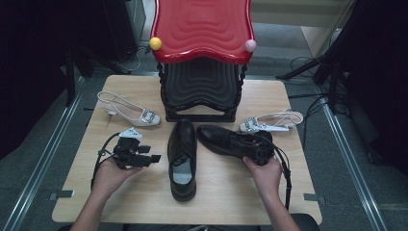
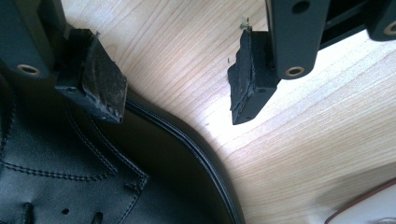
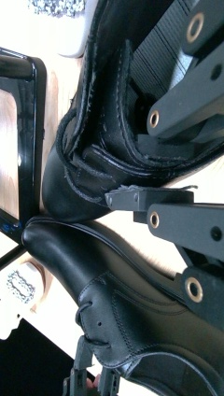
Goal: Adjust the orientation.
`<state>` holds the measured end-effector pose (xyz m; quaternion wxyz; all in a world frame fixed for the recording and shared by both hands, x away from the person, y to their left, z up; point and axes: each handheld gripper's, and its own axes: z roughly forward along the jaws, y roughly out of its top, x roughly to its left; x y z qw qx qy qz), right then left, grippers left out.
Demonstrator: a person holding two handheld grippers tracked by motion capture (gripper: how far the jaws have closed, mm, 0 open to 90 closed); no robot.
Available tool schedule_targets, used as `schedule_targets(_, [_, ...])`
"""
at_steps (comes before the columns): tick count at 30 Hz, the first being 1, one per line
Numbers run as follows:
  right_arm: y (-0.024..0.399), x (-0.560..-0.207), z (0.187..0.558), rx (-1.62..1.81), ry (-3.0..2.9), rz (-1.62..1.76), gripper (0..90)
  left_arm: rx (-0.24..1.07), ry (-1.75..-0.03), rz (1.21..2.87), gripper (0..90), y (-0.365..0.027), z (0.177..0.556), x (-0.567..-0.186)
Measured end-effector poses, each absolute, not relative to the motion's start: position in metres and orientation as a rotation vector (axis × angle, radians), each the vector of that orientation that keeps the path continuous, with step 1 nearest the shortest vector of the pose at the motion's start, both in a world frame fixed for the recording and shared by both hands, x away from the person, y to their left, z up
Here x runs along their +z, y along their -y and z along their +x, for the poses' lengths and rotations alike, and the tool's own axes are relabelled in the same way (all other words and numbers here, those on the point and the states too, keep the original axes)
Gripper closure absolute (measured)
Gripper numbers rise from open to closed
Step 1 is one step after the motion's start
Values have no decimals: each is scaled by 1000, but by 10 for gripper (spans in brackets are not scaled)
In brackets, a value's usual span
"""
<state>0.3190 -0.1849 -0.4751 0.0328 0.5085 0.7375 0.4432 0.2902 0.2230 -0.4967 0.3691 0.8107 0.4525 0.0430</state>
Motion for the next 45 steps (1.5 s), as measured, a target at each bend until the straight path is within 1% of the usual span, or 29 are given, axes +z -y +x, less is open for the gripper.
schedule_targets(5, [187,-480,316,1369,-2259,1560,770,103,-1153,2095,366,-220,292,-497])
schedule_targets(7, [189,-481,316,1334,-2266,1560,732,104,-1143,2103,366,-219,294,-497])
schedule_targets(9, [193,-481,315,1327,-2286,1565,725,101,-1139,2105,366,-218,295,-498])
schedule_targets(13, [193,-476,308,1265,-2320,1482,638,102,-1135,2106,365,-218,298,-497])
schedule_targets(16, [200,-470,302,1260,-2325,1437,630,105,-1135,2105,365,-219,300,-496])
schedule_targets(18, [208,-465,298,1280,-2322,1427,645,103,-1133,2099,365,-220,301,-496])
schedule_targets(24, [236,-452,288,1296,-2294,1419,845,100,-1144,2094,369,-221,305,-499])
schedule_targets(26, [242,-450,289,1277,-2287,1420,898,105,-1143,2105,370,-220,307,-498])
schedule_targets(29, [243,-452,294,1200,-2315,1418,900,106,-1140,2110,371,-219,309,-499])
schedule_targets(35, [229,-461,307,1078,-2416,1362,900,98,-1132,2117,371,-216,311,-500])
schedule_targets(45, [218,-460,315,1060,-2498,1320,900,89,-1123,2118,371,-215,310,-501])
